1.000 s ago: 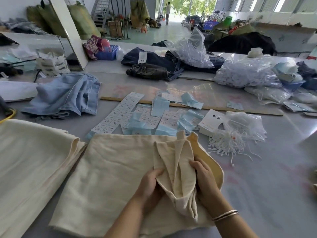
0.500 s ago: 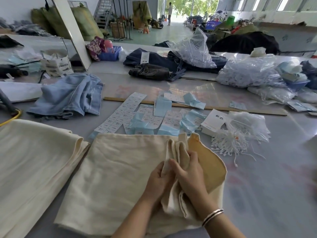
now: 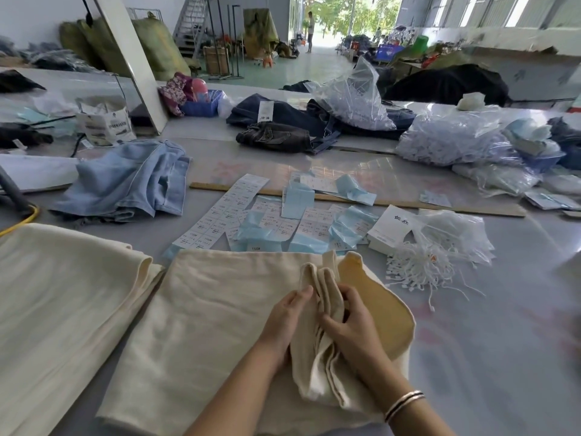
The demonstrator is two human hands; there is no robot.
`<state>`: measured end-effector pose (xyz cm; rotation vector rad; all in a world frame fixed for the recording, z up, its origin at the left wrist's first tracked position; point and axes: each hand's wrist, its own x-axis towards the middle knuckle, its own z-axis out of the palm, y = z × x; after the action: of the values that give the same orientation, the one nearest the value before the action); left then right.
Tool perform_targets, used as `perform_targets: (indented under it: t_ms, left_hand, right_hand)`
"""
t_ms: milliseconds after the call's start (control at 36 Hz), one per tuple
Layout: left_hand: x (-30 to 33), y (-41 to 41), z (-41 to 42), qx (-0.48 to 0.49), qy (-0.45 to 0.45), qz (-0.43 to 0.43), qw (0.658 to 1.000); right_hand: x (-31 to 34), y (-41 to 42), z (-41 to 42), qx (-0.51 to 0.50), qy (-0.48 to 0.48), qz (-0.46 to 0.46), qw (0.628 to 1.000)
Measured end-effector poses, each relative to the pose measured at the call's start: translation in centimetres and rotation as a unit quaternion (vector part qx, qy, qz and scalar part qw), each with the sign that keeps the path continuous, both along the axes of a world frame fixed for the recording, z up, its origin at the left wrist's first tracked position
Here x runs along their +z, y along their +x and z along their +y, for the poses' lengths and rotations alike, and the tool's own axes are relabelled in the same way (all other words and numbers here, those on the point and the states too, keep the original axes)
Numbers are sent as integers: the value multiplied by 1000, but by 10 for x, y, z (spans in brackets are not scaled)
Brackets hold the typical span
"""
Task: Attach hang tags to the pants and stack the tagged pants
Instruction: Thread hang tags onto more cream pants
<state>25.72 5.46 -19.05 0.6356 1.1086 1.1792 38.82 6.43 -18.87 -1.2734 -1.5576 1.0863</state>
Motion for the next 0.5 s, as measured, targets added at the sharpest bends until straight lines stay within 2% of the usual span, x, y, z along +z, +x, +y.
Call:
perform_targets:
  t_ms: [278, 417, 500]
  left_hand:
    - [3, -4, 15, 5, -22, 131, 991]
    - [-4, -12, 12, 1, -9, 157, 988]
    - [-8, -15, 7, 14, -15, 121, 992]
  right_hand:
    - [-1, 1, 1, -12, -7, 14, 1000]
    - [-1, 9, 4, -7, -72, 100, 992]
    - [3, 14, 6, 0, -112, 139, 984]
